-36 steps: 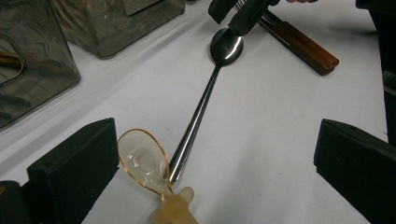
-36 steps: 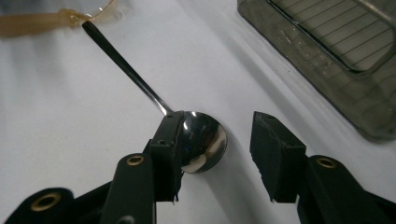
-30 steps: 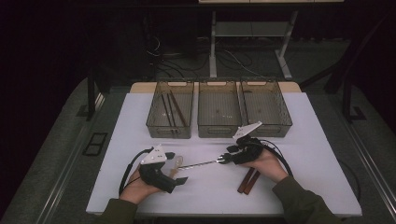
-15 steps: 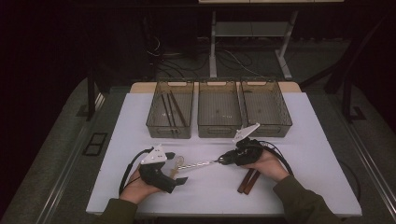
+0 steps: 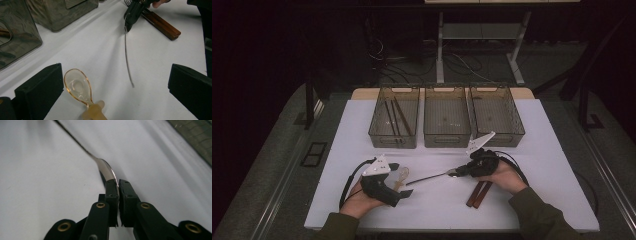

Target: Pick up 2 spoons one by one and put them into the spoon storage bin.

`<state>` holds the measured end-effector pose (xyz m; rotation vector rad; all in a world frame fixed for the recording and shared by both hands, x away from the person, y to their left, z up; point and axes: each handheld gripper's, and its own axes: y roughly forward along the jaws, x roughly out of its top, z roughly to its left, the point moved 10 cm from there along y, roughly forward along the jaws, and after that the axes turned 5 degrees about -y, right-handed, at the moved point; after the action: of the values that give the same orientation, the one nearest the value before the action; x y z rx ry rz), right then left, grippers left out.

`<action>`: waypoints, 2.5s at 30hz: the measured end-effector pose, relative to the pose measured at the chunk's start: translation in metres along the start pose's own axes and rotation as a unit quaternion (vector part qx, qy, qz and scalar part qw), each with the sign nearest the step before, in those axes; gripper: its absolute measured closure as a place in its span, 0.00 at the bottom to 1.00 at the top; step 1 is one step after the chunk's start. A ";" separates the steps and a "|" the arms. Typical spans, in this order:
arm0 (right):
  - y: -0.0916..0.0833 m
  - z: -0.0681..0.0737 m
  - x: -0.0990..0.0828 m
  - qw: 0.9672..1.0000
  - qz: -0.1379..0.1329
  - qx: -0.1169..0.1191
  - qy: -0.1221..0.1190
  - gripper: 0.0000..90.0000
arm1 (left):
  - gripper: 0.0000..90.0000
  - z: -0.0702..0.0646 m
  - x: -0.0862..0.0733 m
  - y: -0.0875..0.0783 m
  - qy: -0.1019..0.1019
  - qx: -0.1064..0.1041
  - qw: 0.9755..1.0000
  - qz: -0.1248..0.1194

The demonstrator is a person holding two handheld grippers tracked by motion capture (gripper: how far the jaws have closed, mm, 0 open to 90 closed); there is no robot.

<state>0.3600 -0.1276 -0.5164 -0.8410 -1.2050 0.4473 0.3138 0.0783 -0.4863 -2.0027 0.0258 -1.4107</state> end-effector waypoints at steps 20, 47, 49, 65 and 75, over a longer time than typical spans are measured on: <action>-0.001 0.001 0.000 1.000 -0.001 -0.016 -0.004 0.98 | 0.00 -0.001 0.001 0.000 0.004 -0.002 1.000 -0.002; -0.054 -0.035 0.026 0.988 -0.079 -0.120 0.064 0.98 | 0.00 0.000 0.000 0.000 0.001 -0.001 1.000 0.001; -0.059 -0.040 0.031 0.985 -0.090 -0.126 0.071 0.98 | 0.00 0.000 0.000 0.001 0.000 -0.001 1.000 0.001; -0.065 -0.090 0.056 0.967 -0.107 -0.193 0.128 0.98 | 0.00 -0.001 0.000 0.002 -0.001 -0.004 1.000 0.001; -0.054 -0.101 0.060 0.965 -0.096 -0.201 0.140 0.98 | 0.00 -0.001 0.000 0.002 -0.001 -0.006 1.000 0.001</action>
<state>0.4676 -0.1529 -0.4489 -1.0801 -1.1129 -0.0821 0.3136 0.0760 -0.4872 -2.0123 0.0350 -1.4108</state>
